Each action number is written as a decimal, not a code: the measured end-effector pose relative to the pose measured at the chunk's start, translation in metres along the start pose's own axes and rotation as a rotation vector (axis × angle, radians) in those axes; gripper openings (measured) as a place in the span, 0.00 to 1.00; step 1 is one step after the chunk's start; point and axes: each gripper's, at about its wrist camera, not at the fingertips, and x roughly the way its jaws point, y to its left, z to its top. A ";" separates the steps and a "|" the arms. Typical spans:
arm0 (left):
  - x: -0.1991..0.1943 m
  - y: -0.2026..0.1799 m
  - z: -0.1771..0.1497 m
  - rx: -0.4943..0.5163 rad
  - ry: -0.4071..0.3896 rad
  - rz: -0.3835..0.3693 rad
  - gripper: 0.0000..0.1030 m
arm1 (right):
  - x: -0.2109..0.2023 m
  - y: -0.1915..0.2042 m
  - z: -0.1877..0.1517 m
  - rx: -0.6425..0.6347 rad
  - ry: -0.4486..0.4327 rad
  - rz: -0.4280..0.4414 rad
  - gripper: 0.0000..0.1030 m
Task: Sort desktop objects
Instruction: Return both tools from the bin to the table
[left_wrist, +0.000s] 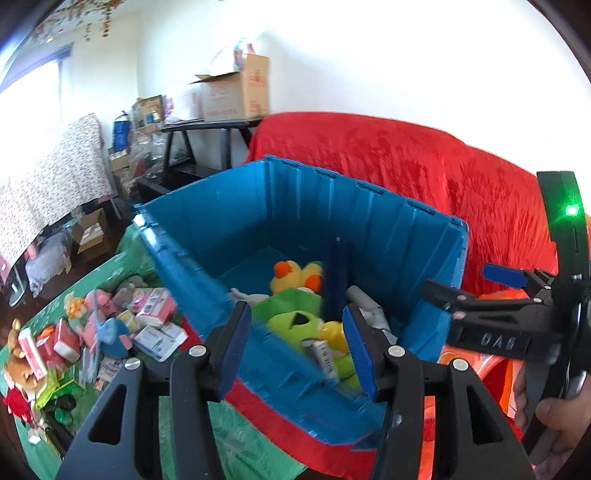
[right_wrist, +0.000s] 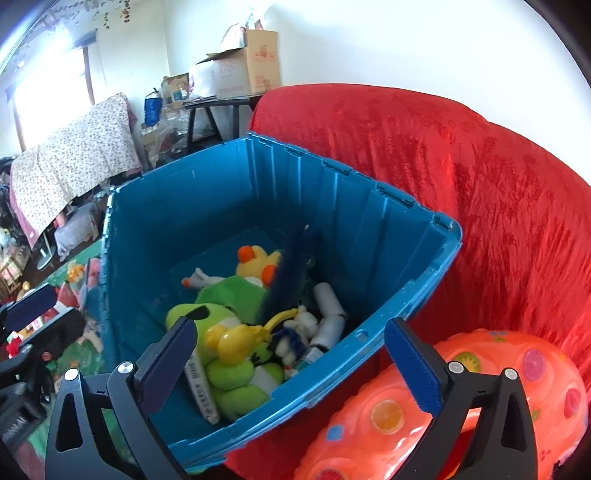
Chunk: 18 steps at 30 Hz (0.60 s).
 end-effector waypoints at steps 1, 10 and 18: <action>-0.006 0.009 -0.003 -0.017 -0.010 0.014 0.50 | -0.004 0.004 -0.001 0.001 -0.007 0.003 1.00; -0.065 0.119 -0.046 -0.194 -0.070 0.204 0.61 | -0.027 0.076 -0.001 -0.053 -0.058 0.043 1.00; -0.103 0.226 -0.097 -0.354 -0.051 0.376 0.61 | -0.021 0.180 0.003 -0.155 -0.055 0.109 1.00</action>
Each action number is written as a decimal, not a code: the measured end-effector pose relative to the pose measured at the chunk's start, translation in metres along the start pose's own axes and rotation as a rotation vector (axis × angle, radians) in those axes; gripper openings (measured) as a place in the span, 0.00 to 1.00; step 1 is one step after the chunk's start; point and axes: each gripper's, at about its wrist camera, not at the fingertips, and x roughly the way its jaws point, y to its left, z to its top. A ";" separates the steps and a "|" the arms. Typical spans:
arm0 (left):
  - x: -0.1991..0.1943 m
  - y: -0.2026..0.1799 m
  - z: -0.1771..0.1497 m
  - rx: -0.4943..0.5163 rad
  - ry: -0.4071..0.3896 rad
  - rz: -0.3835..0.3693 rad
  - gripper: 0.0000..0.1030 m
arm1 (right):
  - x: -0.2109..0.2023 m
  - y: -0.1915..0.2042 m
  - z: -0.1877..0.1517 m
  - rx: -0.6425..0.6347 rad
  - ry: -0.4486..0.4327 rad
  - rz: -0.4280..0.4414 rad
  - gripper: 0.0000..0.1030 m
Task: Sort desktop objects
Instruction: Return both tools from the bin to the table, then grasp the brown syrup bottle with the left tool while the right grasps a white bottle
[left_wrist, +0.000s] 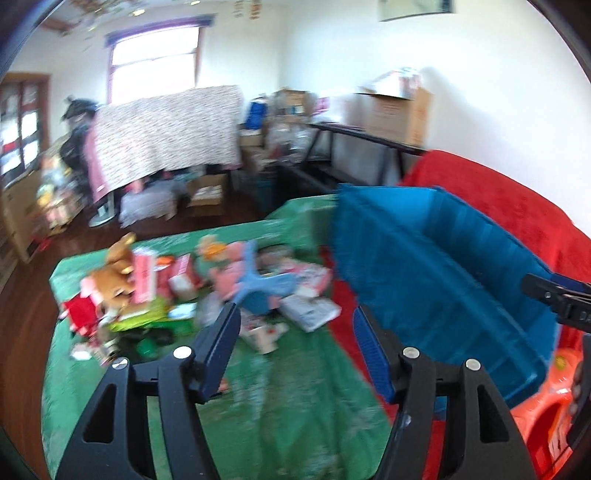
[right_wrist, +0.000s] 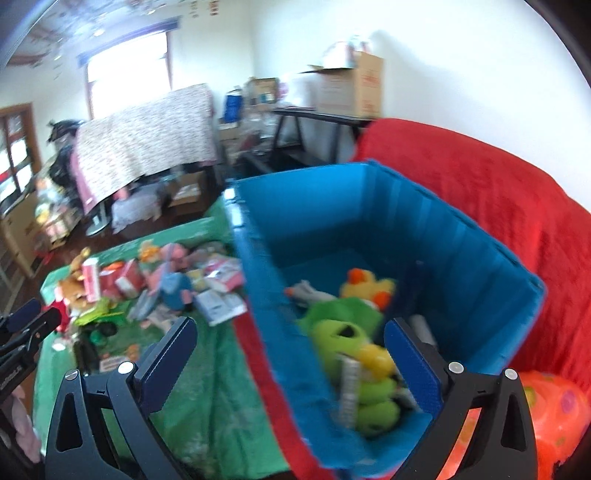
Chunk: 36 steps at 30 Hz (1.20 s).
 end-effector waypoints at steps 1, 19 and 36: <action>0.001 0.012 -0.001 -0.013 0.006 0.013 0.61 | 0.002 0.008 0.000 -0.008 0.003 0.005 1.00; 0.072 0.205 -0.084 -0.234 0.280 0.266 0.61 | 0.146 0.163 -0.042 -0.076 0.307 0.021 1.00; 0.170 0.336 -0.173 -0.410 0.583 0.399 0.61 | 0.325 0.193 -0.108 -0.010 0.666 -0.053 1.00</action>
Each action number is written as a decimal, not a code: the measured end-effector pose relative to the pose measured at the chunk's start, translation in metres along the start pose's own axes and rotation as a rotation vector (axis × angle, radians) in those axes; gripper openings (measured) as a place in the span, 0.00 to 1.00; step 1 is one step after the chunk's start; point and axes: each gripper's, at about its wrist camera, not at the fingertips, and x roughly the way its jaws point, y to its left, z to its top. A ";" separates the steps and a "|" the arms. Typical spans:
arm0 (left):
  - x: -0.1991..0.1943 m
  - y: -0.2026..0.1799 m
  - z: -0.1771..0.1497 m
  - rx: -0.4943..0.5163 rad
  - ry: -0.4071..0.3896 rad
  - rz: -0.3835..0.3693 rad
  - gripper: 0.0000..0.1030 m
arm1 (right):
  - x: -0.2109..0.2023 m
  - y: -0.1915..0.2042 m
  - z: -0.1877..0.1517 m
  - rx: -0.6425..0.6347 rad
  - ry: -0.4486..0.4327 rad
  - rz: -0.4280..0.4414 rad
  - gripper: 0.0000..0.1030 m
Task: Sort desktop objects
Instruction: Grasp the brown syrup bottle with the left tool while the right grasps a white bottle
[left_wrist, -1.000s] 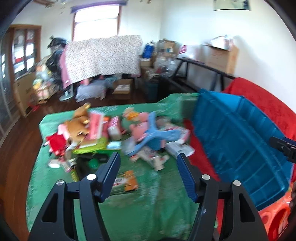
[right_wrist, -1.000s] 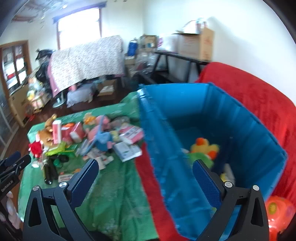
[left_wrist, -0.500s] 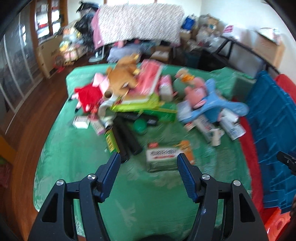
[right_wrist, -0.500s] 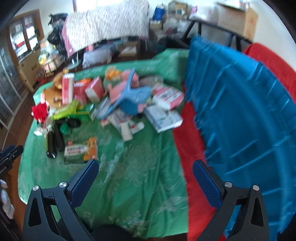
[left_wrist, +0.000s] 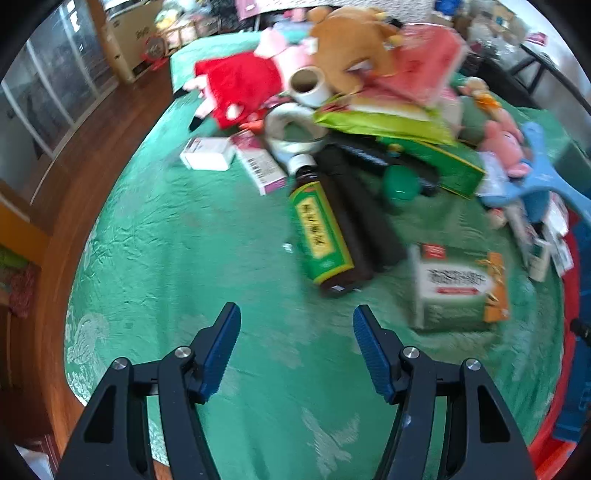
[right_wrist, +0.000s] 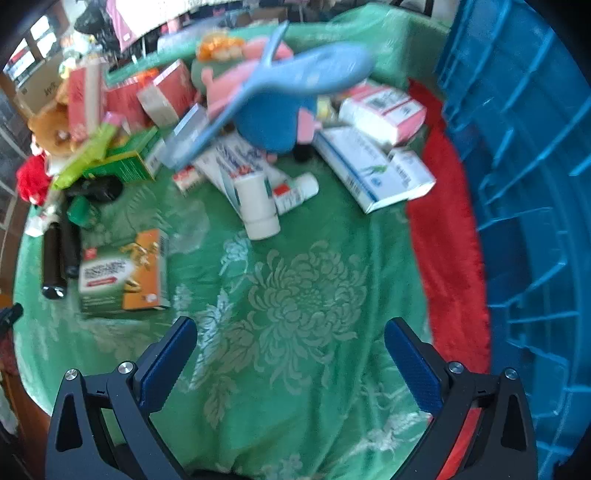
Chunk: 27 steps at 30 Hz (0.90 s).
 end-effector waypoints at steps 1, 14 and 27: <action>0.005 0.003 0.003 -0.006 0.005 0.001 0.61 | 0.010 0.001 0.002 0.001 0.018 -0.002 1.00; 0.063 -0.025 0.058 0.021 0.088 -0.050 0.61 | 0.060 0.001 0.034 0.092 0.119 -0.002 1.00; 0.104 -0.035 0.061 0.057 0.181 -0.057 0.56 | 0.078 0.016 0.077 0.101 0.086 -0.069 0.69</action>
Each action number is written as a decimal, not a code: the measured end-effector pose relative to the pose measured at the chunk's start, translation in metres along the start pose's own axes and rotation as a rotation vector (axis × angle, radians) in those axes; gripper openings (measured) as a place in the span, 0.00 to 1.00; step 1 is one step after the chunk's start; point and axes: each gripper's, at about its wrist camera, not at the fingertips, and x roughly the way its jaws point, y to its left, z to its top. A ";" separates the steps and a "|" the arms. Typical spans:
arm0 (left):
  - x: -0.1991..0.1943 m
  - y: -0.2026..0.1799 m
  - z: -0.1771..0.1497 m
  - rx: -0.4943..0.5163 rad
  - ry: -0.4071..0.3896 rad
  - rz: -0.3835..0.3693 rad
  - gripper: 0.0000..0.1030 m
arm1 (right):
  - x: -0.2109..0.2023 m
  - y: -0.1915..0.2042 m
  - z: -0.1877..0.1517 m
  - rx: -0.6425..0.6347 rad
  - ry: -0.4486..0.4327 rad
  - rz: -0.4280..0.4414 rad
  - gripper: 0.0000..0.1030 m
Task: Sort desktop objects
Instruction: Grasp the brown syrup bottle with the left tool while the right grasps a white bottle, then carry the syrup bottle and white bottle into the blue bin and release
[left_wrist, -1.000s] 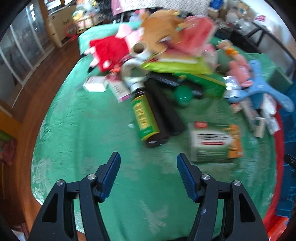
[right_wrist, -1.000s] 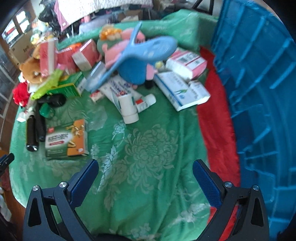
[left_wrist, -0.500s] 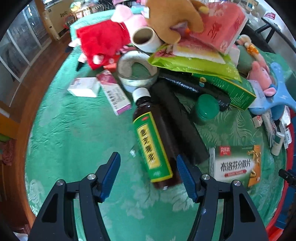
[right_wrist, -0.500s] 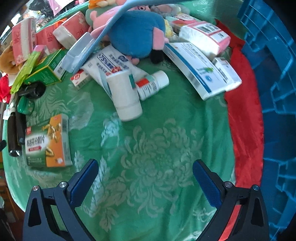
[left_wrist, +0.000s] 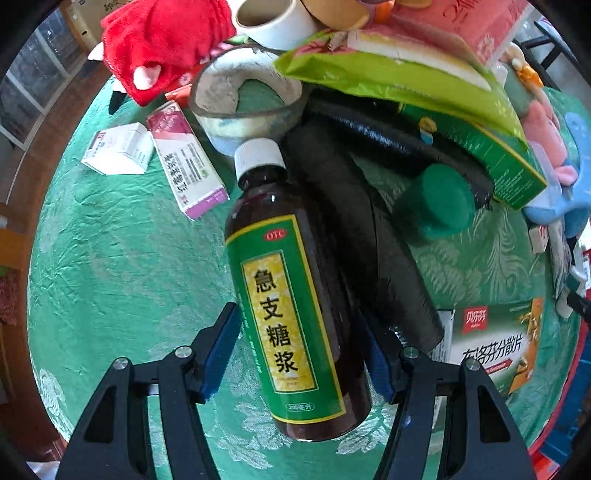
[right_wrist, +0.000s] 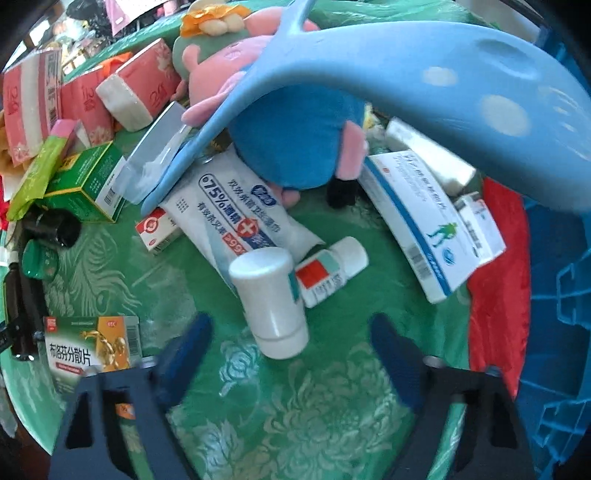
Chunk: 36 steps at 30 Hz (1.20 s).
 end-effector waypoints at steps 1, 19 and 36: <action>0.001 -0.001 -0.001 0.003 0.003 -0.001 0.54 | 0.002 0.002 0.001 -0.004 0.004 -0.005 0.60; -0.098 -0.031 -0.062 0.115 -0.257 0.049 0.49 | -0.050 0.006 -0.031 0.050 -0.018 0.040 0.33; -0.252 -0.171 -0.129 0.382 -0.592 -0.119 0.49 | -0.209 -0.002 -0.073 0.122 -0.257 0.005 0.33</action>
